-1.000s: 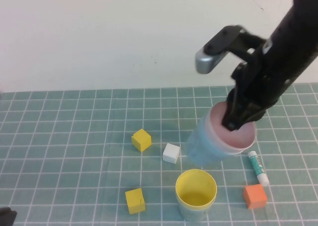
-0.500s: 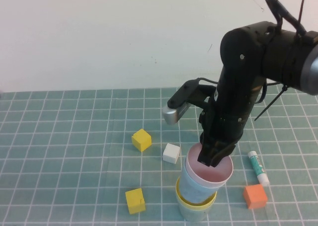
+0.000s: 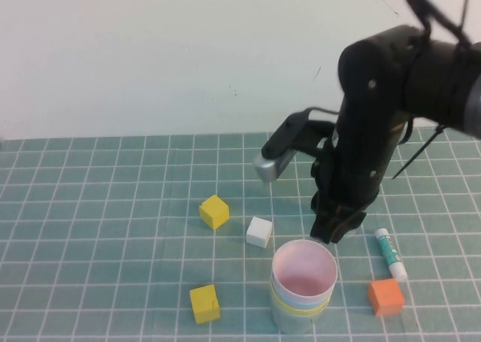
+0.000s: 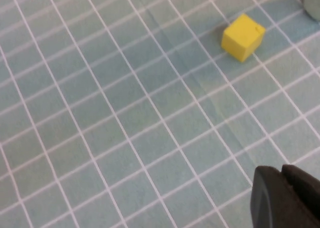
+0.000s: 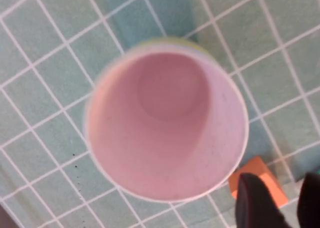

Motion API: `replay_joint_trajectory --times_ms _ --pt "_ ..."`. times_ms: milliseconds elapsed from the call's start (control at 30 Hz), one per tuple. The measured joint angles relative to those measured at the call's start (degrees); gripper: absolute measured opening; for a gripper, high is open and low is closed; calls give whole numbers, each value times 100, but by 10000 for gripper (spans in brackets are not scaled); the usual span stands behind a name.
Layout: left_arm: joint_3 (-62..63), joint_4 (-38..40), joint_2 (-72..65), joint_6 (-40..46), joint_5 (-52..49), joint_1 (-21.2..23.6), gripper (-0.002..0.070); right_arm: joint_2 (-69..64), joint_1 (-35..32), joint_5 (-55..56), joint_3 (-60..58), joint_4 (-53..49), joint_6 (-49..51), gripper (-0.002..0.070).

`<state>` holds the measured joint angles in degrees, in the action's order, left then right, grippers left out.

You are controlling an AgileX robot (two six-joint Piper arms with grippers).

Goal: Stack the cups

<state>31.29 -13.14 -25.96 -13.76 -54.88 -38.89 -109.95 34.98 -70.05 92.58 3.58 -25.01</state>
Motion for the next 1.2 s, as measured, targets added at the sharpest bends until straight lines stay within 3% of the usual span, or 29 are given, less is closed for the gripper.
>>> replay_joint_trajectory --times_ms 167,367,633,767,1200 --pt "-48 223 183 -43 0 0 -1 970 0 95 -130 252 -82 127" --pt "-217 370 1166 -229 492 0 -1 2771 0 1134 -1287 853 -674 13" --pt "-310 -34 2261 -280 511 0 -1 4886 0 2749 -3633 2001 -2141 -1" --pt "-312 -63 2384 -280 410 0 -1 5648 0 3384 -4569 2260 -2357 -1" --pt "-312 -27 2383 -292 309 0 -1 7083 0 4252 -5451 2678 -2677 -1"
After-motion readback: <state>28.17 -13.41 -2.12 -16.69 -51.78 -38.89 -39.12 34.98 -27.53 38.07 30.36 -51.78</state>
